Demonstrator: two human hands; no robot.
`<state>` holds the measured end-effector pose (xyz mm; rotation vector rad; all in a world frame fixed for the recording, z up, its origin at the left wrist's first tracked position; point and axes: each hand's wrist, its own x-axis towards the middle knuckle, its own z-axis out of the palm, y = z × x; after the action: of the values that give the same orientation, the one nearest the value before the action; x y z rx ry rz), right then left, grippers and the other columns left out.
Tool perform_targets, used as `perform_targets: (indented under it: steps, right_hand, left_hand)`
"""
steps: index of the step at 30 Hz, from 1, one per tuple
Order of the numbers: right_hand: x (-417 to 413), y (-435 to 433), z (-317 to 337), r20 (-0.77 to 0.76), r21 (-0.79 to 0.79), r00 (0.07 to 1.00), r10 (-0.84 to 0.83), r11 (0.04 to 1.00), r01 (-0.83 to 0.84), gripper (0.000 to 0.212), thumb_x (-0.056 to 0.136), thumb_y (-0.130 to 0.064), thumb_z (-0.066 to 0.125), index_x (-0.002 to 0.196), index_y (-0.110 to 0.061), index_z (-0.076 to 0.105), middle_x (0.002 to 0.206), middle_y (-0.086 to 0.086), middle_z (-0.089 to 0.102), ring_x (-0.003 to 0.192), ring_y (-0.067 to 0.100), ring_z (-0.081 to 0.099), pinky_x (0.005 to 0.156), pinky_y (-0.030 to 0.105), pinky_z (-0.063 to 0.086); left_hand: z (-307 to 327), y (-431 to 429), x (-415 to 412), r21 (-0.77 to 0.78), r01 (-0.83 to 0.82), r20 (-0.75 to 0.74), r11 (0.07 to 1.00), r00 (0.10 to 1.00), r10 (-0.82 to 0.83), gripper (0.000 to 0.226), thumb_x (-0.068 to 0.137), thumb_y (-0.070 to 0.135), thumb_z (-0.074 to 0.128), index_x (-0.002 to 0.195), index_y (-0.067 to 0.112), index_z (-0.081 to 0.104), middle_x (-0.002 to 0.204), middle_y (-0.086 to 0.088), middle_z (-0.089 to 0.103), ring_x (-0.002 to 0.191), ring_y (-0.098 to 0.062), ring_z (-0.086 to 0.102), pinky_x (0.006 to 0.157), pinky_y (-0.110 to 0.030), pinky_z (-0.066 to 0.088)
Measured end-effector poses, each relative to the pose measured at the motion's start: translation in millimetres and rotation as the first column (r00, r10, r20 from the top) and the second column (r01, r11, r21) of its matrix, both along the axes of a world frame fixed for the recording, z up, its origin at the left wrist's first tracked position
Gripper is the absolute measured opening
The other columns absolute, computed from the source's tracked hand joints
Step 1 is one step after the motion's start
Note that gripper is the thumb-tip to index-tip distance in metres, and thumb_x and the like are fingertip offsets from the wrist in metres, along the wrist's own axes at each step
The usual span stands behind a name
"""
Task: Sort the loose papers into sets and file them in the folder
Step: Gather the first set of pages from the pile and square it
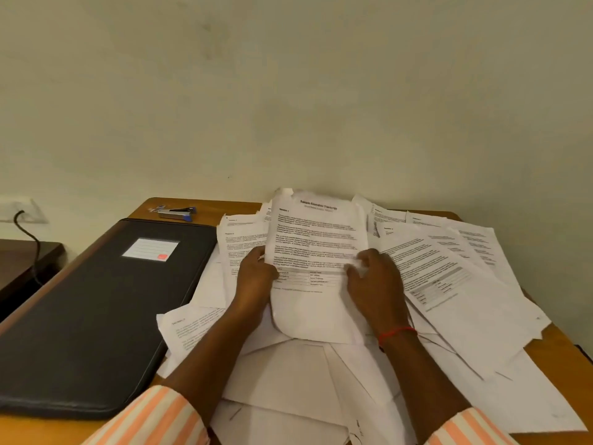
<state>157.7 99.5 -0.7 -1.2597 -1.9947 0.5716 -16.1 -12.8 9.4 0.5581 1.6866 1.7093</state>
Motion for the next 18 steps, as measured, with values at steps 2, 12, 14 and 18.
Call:
perform_targets:
  steps: [2, 12, 14, 18]
  right_hand:
    - [7, 8, 2, -0.056, -0.044, 0.996, -0.068, 0.997, 0.065, 0.046, 0.088, -0.036, 0.073, 0.124, -0.012, 0.058, 0.121, 0.010, 0.059, 0.112, 0.027, 0.056, 0.092, 0.040, 0.050]
    - [15, 16, 6, -0.436, -0.218, 0.898, -0.060, 0.975, -0.040, 0.009, 0.091, -0.017, 0.072, 0.100, -0.019, 0.069, 0.083, -0.002, 0.072, 0.084, 0.017, 0.068, 0.077, 0.032, 0.053]
    - [15, 17, 5, -0.447, -0.210, 0.894, -0.042, 0.976, -0.059, 0.008, 0.091, -0.016, 0.071, 0.099, -0.018, 0.070, 0.084, -0.001, 0.073, 0.084, 0.017, 0.068, 0.079, 0.035, 0.055]
    - [16, 19, 1, -0.539, -0.261, 0.841, 0.047, 0.940, -0.220, 0.008, 0.092, -0.011, 0.070, 0.097, -0.017, 0.072, 0.094, 0.001, 0.075, 0.095, 0.021, 0.071, 0.088, 0.037, 0.057]
  left_hand:
    - [4, -1, -2, 0.007, 0.020, 0.036, 1.000, 0.999, -0.020, 0.049, 0.085, -0.014, 0.048, 0.107, 0.026, 0.065, 0.107, 0.002, 0.074, 0.098, -0.025, 0.070, 0.075, -0.039, 0.060]
    - [8, -6, -2, 0.048, 0.005, 0.014, 0.999, 1.000, -0.006, 0.045, 0.092, -0.008, 0.051, 0.111, 0.030, 0.065, 0.116, 0.002, 0.073, 0.103, -0.028, 0.070, 0.089, -0.052, 0.059]
    - [8, -6, -3, 0.052, 0.010, 0.004, 0.999, 1.000, -0.010, 0.042, 0.093, -0.005, 0.052, 0.112, 0.030, 0.066, 0.114, 0.004, 0.073, 0.103, -0.028, 0.071, 0.089, -0.053, 0.059]
    - [13, -10, -11, 0.084, 0.005, -0.136, 0.996, 0.991, 0.007, 0.023, 0.100, 0.020, 0.061, 0.122, 0.028, 0.064, 0.115, 0.006, 0.074, 0.102, -0.020, 0.073, 0.090, -0.049, 0.060]
